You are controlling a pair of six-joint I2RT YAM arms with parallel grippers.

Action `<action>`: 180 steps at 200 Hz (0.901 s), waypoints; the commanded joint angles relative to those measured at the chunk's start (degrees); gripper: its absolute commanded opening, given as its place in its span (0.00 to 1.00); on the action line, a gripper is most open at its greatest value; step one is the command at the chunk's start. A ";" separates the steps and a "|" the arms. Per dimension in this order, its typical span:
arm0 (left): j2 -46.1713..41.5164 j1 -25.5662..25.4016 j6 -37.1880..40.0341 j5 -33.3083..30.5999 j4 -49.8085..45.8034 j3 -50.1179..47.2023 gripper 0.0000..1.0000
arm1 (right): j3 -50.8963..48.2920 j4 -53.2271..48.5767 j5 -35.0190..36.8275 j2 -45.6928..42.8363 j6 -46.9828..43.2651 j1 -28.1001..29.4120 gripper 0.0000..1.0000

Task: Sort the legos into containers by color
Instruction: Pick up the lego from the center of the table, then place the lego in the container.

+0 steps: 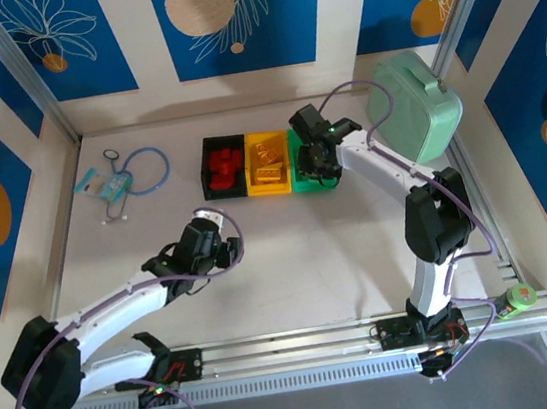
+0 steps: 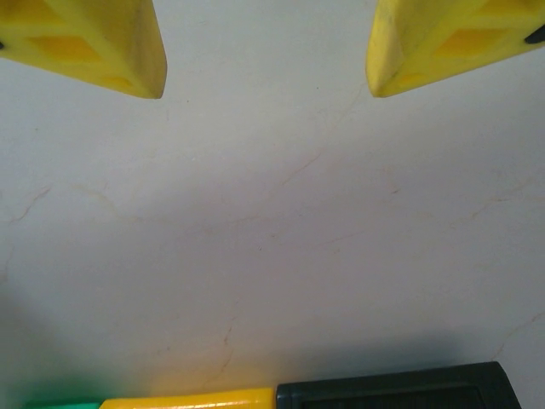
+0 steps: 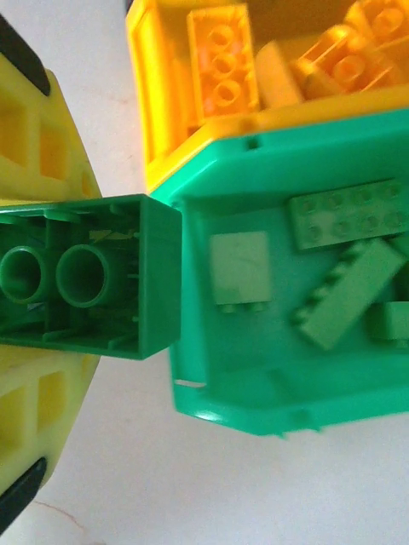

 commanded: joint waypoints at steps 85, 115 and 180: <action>-7.52 0.22 -1.50 0.07 1.82 -4.81 0.63 | 21.04 -9.61 -4.22 14.09 -7.59 -6.40 0.44; -7.65 0.30 -1.24 -0.41 1.64 -4.55 0.63 | 22.31 -10.86 -3.10 14.73 -8.16 -5.91 0.74; -7.62 0.28 -0.71 -2.89 1.62 -3.91 0.63 | 10.79 -5.11 -2.41 7.56 -7.17 -5.10 0.75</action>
